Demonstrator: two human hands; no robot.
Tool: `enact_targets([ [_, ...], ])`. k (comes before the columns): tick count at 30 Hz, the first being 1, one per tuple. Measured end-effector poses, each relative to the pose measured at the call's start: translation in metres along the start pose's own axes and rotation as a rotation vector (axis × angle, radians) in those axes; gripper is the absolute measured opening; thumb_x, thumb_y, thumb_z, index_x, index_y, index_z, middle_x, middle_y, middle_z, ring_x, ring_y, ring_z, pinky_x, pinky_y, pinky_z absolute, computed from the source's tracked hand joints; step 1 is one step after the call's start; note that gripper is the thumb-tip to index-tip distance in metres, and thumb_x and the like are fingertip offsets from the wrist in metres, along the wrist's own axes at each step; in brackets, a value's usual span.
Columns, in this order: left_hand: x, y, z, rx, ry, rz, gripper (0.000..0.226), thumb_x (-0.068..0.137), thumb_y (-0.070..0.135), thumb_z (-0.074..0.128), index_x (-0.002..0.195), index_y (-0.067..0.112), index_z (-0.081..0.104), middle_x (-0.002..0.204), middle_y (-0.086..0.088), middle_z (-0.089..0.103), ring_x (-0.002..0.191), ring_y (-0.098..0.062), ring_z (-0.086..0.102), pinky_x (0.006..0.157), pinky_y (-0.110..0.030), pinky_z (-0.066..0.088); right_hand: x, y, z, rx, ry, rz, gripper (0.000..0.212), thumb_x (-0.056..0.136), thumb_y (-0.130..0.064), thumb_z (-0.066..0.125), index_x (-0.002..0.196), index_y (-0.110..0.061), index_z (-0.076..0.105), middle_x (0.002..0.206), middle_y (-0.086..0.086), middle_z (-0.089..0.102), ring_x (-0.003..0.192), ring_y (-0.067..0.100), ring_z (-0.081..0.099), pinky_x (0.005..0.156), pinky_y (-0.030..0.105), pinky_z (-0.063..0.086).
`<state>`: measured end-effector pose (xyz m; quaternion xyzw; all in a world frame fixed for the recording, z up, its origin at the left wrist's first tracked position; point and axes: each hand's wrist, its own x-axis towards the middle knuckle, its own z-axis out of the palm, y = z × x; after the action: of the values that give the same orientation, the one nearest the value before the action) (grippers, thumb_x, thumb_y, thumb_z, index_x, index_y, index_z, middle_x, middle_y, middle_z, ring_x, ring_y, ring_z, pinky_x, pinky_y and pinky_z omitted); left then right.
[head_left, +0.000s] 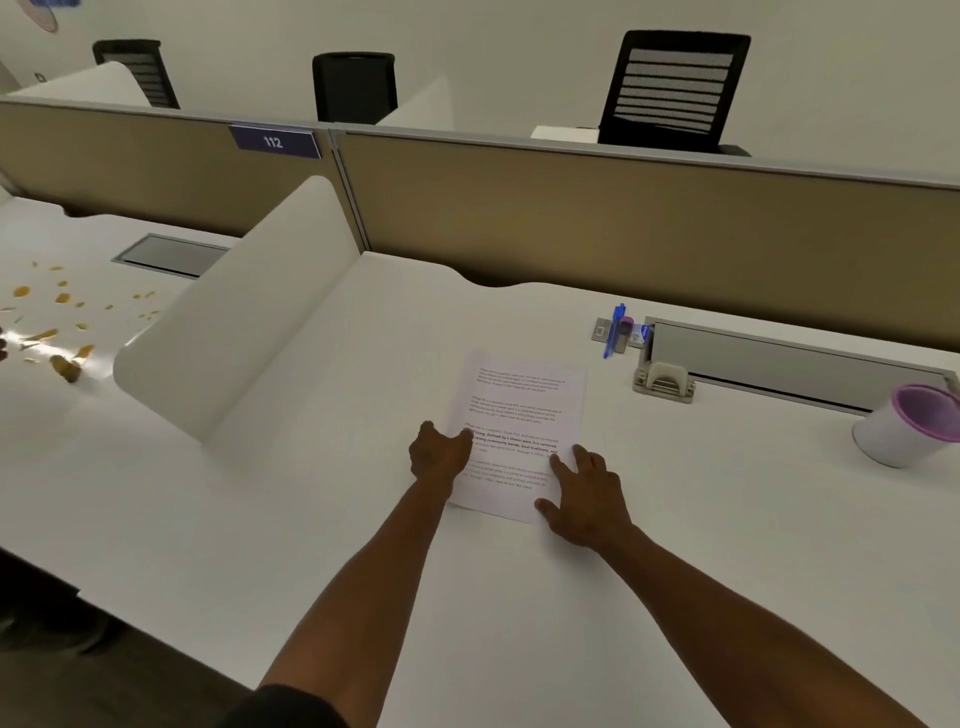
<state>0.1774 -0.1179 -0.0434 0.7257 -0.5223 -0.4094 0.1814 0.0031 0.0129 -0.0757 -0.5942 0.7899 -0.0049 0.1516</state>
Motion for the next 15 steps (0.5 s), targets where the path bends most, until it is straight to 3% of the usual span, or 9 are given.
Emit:
enact_targets([
  [2,0.004,0.0,-0.002,0.004,-0.058,0.022,0.05,0.088,0.033,0.066,0.127,0.004,0.059,0.13,-0.014,0.062,0.12,-0.031,0.058,0.101,-0.036,0.047,-0.001,-0.001,-0.001,-0.001,-0.004,0.002,0.08,0.084,-0.064,0.047,0.15,-0.023,0.027,0.159,0.012,0.018,0.142,0.032,0.02,0.111,0.045,0.029],
  [4,0.004,0.0,-0.003,0.021,-0.071,0.07,0.038,0.09,0.022,0.061,0.123,0.003,0.062,0.127,-0.015,0.064,0.116,-0.031,0.06,0.097,-0.033,0.048,-0.001,-0.001,-0.001,0.004,0.0,0.006,0.079,0.084,-0.063,0.048,0.15,-0.023,0.028,0.158,0.012,0.019,0.142,0.032,0.021,0.11,0.045,0.03],
  [10,-0.004,-0.004,0.003,0.187,-0.047,0.241,0.038,0.092,0.012,0.052,0.13,0.012,0.052,0.118,-0.017,0.066,0.107,-0.036,0.063,0.086,-0.036,0.049,-0.002,0.0,0.001,0.018,-0.009,0.009,0.08,0.086,-0.062,0.047,0.151,-0.023,0.025,0.16,0.012,0.015,0.144,0.032,0.018,0.112,0.045,0.027],
  [15,0.001,-0.013,0.001,0.043,-0.033,0.251,0.03,0.093,0.009,0.051,0.122,0.013,0.058,0.117,-0.013,0.068,0.099,-0.031,0.065,0.082,-0.031,0.049,0.002,0.004,-0.002,0.08,-0.02,0.013,0.079,0.085,-0.064,0.049,0.15,-0.024,0.031,0.159,0.012,0.021,0.143,0.031,0.021,0.112,0.044,0.029],
])
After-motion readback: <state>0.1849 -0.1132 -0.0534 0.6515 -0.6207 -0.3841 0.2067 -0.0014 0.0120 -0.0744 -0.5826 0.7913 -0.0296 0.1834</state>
